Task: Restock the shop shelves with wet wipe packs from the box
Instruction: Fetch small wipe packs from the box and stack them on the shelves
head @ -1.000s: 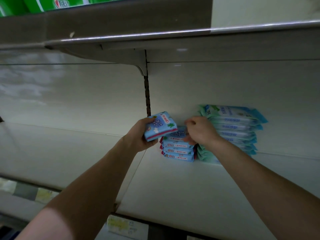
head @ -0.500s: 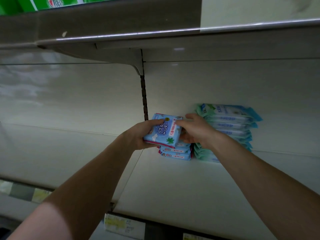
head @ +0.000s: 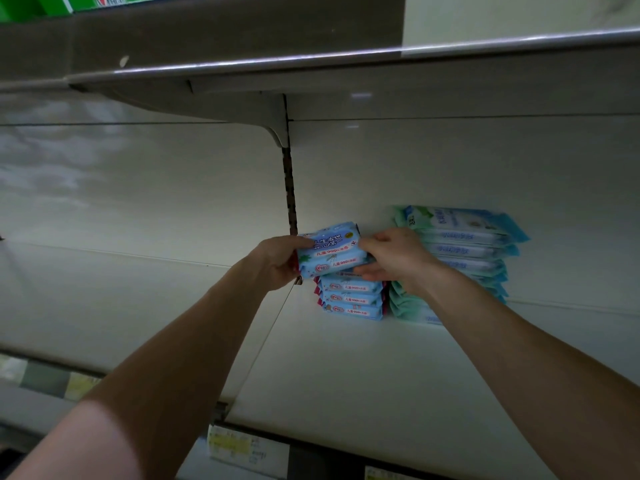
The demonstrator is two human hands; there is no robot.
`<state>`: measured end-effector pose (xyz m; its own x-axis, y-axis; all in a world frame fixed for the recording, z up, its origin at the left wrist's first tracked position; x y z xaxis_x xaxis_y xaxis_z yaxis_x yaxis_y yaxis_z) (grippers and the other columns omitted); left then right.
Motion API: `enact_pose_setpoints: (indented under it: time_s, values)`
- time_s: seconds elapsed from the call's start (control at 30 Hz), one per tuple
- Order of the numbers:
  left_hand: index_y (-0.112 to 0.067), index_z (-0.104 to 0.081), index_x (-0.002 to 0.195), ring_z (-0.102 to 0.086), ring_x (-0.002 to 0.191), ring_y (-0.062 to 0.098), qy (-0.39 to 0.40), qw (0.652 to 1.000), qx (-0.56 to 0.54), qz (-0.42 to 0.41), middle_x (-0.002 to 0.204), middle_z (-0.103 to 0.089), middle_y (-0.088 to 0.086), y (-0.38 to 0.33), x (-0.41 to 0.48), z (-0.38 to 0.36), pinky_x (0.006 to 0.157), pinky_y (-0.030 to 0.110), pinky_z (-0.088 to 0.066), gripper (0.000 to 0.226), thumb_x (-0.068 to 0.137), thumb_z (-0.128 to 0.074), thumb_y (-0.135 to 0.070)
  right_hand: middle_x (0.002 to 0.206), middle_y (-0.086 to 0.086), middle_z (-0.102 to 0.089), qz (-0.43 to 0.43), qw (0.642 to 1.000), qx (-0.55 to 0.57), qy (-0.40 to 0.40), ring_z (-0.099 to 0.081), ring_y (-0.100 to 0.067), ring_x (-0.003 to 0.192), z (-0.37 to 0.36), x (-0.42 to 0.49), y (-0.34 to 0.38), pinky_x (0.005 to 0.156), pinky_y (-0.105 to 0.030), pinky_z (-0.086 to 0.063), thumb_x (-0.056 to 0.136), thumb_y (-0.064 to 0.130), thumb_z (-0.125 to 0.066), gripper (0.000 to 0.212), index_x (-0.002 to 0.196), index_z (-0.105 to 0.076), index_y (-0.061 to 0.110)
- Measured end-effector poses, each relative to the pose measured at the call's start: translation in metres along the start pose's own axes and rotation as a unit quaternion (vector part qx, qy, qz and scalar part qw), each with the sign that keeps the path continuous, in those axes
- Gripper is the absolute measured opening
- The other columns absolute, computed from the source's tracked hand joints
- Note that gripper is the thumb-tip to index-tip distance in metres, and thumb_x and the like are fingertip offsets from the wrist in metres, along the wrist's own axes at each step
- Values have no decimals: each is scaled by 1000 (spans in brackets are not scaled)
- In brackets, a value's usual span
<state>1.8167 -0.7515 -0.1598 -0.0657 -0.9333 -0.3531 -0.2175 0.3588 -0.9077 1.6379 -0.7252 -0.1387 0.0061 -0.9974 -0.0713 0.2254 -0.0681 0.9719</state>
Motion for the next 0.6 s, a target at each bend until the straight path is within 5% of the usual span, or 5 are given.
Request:
enact_pose_setpoints:
  time_s: [0.13, 0.23, 0.33, 0.47, 0.6]
  values:
    - [1, -52, 118, -69, 78, 27, -31, 999, 26, -4, 104, -67, 19, 1, 8, -6, 48, 33, -58, 32, 90, -64, -5, 91, -7, -66, 17, 999, -45, -21, -68, -19, 67, 5, 1, -1, 60, -27, -59, 97, 16, -54, 11, 86, -54, 13]
    - [-1, -52, 116, -68, 83, 27, -12, 998, 58, 3, 106, -66, 17, 3, 9, -16, 62, 39, -61, 26, 91, -61, -2, 94, -6, -65, 36, 996, -85, -15, -68, -22, 76, 6, 0, -2, 70, -33, -59, 92, 11, -57, 3, 92, -54, 12]
    - [2, -54, 121, -67, 86, 25, -16, 990, 139, -29, 107, -64, 17, 0, 12, -26, 74, 38, -59, 29, 92, -58, 0, 106, -8, -61, 54, 983, -172, -20, -68, -27, 84, 6, 0, -6, 78, -43, -58, 87, 7, -62, 25, 110, -53, 11]
    - [2, -55, 124, -66, 87, 25, -76, 972, 211, -64, 100, -63, 14, -1, 15, -33, 83, 39, -57, 41, 87, -69, -7, 113, -9, -61, 100, 942, -316, -61, -64, -28, 95, 7, 2, -8, 87, -43, -52, 88, 8, -61, 28, 115, -55, 7]
    - [-1, -53, 129, -63, 75, 20, -83, 966, 234, -71, 97, -62, 8, 5, 15, -38, 65, 30, -56, 44, 88, -68, -6, 107, -11, -63, 134, 873, -461, -88, -61, -28, 96, 6, 1, -8, 71, -31, -45, 92, 9, -56, 23, 114, -53, 7]
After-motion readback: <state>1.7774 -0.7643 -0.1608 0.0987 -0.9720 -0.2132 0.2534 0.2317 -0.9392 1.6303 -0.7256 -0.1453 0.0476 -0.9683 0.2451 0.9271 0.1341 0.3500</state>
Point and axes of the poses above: each hand's wrist, its own x-axis towards the middle knuckle, its own z-axis out of the back of the hand, y = z × x, the point moved 4 cm from there along x, towards the middle knuckle
